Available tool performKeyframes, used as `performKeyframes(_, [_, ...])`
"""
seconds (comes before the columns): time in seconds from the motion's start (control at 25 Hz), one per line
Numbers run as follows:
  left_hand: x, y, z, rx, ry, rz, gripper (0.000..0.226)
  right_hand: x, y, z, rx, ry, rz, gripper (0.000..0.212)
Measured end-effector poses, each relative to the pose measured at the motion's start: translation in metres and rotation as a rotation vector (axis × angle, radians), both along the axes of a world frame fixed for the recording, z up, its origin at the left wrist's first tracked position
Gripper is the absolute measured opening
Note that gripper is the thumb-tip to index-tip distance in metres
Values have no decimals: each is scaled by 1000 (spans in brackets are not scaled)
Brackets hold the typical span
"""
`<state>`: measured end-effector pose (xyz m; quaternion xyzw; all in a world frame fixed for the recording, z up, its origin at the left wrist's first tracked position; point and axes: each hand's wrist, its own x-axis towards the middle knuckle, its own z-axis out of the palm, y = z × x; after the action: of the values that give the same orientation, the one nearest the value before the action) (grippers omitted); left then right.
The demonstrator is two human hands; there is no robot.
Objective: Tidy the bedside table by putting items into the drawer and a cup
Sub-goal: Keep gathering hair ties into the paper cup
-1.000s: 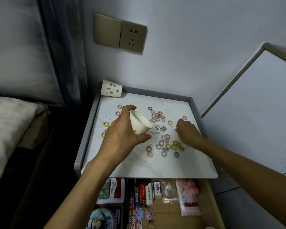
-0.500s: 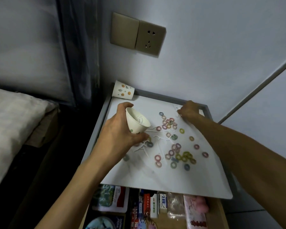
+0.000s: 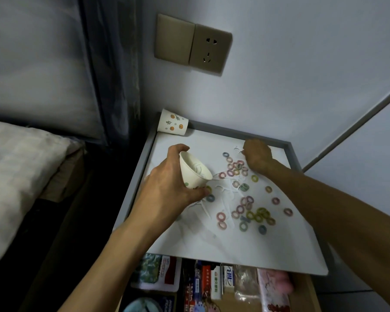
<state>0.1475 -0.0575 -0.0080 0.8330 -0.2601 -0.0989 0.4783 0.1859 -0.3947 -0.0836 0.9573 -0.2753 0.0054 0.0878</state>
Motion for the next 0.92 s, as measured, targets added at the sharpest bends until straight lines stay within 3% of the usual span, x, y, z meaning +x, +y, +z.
performKeyframes(0.12, [-2, 0, 1, 2, 2, -5, 85, -5, 0, -2, -15, 55, 80, 28])
performKeyframes(0.24, [-1, 1, 1, 9, -8, -5, 86, -10, -2, 6, 54, -4, 130, 19])
performKeyframes(0.36, [1, 2, 1, 10, -8, -3, 85, -13, 13, 39, 352, -172, 184, 5])
performKeyframes(0.48, [2, 2, 1, 8, 3, -2, 86, -27, 52, 93, 593, -306, 402, 9])
performKeyframes(0.6, [0, 1, 1, 7, -6, -6, 86, -46, 100, 136, 660, -183, 632, 12])
performKeyframes(0.76, [-4, -2, 1, -12, 20, -17, 86, -61, 148, 148, 600, 66, 841, 19])
performKeyframes(0.84, [-5, -4, 1, -40, 32, -19, 84, -63, 154, 150, 690, 36, 816, 22])
performKeyframes(0.92, [-4, -4, 0, -53, 37, -6, 84, -62, 143, 154, 885, -133, 718, 18])
